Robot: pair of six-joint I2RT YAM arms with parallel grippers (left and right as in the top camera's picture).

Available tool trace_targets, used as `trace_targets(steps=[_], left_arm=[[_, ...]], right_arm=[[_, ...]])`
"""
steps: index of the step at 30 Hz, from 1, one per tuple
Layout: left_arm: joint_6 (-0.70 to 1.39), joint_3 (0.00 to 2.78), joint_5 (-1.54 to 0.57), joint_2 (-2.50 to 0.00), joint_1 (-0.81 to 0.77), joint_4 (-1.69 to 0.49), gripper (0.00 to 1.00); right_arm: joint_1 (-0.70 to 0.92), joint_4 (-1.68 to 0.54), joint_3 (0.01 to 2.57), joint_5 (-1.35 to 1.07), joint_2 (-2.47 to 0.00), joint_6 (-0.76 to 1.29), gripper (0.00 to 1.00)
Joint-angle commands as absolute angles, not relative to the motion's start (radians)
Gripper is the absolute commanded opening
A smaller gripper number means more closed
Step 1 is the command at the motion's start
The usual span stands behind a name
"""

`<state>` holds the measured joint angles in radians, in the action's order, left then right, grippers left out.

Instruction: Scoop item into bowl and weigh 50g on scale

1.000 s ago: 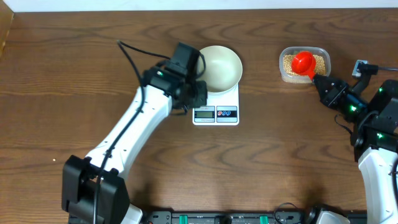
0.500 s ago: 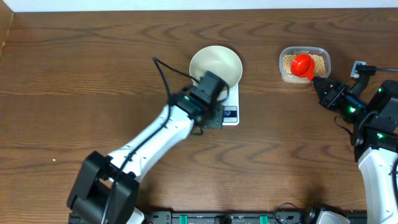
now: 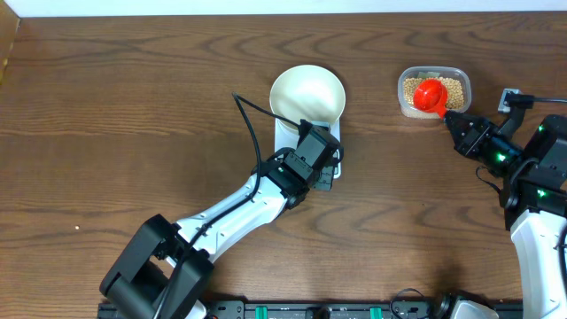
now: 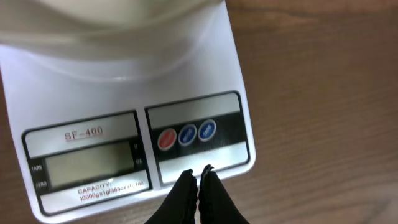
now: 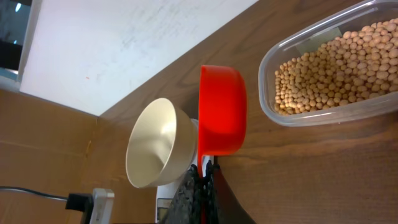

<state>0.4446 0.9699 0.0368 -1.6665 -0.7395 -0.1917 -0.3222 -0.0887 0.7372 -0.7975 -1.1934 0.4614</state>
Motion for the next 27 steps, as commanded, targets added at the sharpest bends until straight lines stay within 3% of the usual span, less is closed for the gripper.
trace_targets(steps=[1,27], left_arm=[[0.446,0.957,0.092,-1.708,-0.734,-0.164,0.07],[0.351,0.957,0.098,-1.794,-0.679,-0.081,0.07]], right_arm=[[-0.329,-0.090,0.752,-0.814,-1.179,0.439,0.01],[-0.329,-0.117,0.752,-0.815,-1.179,0.436,0.01]])
